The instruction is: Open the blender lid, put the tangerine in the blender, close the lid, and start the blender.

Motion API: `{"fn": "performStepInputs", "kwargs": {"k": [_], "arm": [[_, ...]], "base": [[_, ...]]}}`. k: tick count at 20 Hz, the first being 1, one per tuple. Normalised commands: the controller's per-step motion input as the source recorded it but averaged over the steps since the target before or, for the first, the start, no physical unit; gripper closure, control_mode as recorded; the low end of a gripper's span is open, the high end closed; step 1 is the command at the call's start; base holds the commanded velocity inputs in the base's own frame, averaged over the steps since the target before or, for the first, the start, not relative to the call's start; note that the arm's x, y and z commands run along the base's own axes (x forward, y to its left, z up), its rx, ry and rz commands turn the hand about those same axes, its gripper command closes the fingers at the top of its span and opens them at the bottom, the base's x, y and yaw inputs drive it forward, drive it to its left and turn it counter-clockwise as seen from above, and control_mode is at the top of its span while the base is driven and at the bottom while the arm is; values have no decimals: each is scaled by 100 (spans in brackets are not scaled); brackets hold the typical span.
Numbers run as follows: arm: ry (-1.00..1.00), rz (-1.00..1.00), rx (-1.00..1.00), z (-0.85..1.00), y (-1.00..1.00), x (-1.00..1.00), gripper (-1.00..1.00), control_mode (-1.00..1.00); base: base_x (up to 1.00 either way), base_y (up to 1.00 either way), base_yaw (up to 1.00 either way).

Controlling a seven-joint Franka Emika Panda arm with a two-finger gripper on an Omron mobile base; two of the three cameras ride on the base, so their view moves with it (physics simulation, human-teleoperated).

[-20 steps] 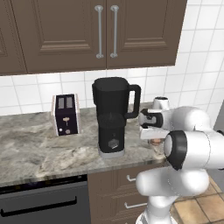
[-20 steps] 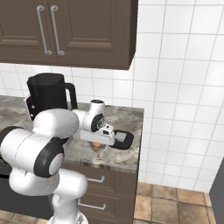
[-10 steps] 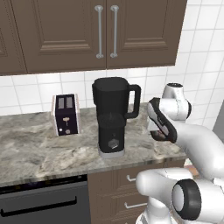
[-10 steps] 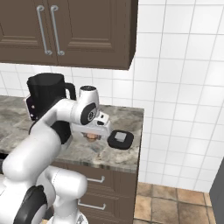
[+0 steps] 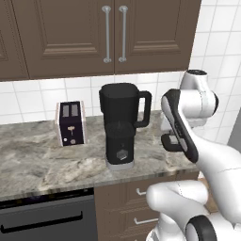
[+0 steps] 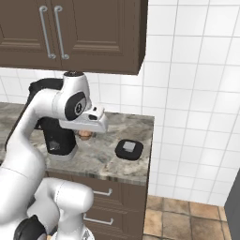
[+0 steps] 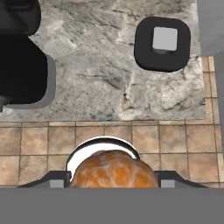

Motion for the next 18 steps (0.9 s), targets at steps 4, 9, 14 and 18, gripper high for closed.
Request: {"fn": "performStepInputs", "kwargs": {"k": [4, 9, 14, 18], "arm": [[-6, 2, -5, 89, 72, -35, 100, -100], [-2, 2, -7, 89, 83, -8, 100, -100], [-4, 0, -6, 79, 68, 12, 100, -100], [-12, 0, -1, 68, 40, 35, 100, -100]], "base": [[0, 0, 0], [0, 0, 0], [0, 0, 0], [0, 0, 0]]}}
